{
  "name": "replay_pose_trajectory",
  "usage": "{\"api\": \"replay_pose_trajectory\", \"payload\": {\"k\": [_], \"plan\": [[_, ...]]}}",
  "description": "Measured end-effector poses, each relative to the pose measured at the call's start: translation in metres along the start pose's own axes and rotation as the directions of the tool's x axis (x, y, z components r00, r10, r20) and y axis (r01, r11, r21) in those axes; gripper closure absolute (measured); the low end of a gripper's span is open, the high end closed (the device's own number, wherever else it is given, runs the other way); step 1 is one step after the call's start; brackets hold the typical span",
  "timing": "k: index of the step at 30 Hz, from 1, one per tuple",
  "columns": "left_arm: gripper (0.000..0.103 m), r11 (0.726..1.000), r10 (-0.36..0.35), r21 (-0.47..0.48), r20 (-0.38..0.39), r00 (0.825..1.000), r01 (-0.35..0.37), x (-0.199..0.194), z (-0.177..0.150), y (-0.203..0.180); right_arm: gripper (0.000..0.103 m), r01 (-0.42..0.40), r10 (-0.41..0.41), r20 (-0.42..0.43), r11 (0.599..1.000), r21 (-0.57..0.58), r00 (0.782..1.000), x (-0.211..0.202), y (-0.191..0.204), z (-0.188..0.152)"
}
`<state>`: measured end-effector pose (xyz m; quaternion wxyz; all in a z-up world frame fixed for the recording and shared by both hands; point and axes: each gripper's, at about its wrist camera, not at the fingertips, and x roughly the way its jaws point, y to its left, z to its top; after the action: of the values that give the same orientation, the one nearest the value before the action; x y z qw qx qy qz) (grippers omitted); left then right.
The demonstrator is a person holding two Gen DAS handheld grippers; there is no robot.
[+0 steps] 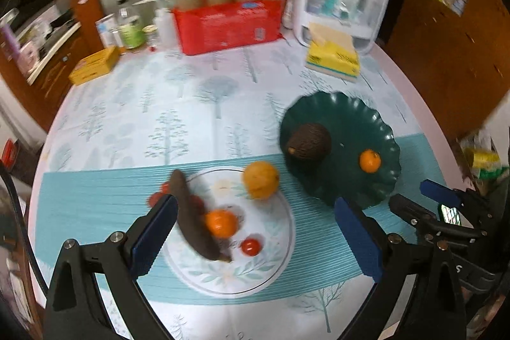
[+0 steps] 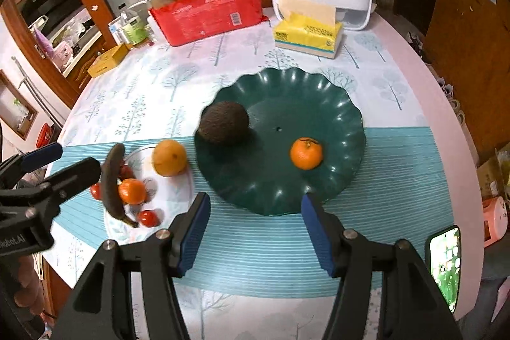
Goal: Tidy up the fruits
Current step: 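Move both open tools back toward the white fruit plate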
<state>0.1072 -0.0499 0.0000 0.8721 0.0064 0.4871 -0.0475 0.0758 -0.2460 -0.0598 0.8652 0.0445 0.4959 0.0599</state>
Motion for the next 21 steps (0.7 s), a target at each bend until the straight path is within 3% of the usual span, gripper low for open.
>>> {"api": "replay_pose_trajectory", "payload": {"k": [11, 16, 21], "plan": [[0.005, 0.991, 0.067, -0.119, 0.087, 0.994, -0.056, -0.053, -0.003, 0.08, 0.033, -0.028, 0.042, 0.121, 0.993, -0.116, 0.992, -0.044, 0.059, 0.019], [0.005, 0.987, 0.108, -0.126, 0.084, 0.991, -0.097, -0.053, -0.013, 0.111, 0.033, -0.061, 0.085, 0.123, 0.979, -0.192, 0.989, -0.04, 0.101, 0.025], [0.005, 0.989, 0.109, -0.104, 0.034, 0.993, -0.105, -0.034, -0.027, 0.137, 0.033, -0.083, 0.107, 0.085, 0.966, -0.247, 0.991, -0.023, 0.142, 0.025]]}}
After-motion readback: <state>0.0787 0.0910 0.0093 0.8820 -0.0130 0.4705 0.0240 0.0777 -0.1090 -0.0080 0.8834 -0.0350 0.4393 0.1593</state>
